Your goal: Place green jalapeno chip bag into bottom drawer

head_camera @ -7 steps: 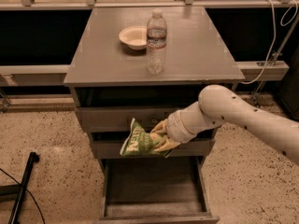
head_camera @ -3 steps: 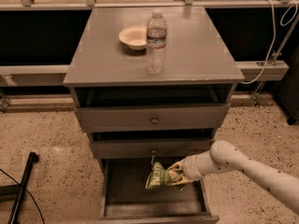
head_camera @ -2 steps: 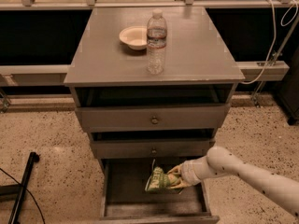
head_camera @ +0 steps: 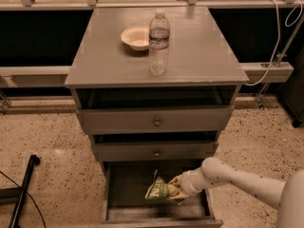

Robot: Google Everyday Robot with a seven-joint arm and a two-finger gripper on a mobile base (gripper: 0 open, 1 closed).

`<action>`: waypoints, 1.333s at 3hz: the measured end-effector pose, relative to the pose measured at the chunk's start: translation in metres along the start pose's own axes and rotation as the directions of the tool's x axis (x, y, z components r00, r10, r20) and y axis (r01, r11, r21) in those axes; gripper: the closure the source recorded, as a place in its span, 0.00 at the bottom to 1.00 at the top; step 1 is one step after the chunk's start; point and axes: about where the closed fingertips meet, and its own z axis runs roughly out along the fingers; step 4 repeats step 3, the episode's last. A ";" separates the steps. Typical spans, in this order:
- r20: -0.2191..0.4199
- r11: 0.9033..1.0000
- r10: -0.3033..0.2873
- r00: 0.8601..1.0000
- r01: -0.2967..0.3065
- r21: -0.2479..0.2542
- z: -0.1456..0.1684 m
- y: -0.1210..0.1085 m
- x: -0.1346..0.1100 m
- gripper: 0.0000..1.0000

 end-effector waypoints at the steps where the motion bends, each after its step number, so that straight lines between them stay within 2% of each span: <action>1: -0.037 0.999 0.050 0.998 -0.050 -0.013 0.011 0.001 0.009 0.04; 2: 0.003 0.996 0.079 0.997 -0.079 0.044 0.007 -0.008 0.007 0.00; 4: 0.012 0.995 0.083 0.996 -0.084 0.055 0.005 -0.008 0.007 0.00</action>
Offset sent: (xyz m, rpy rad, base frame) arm 0.0220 -0.0108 0.0075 0.0905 -0.0421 -0.1669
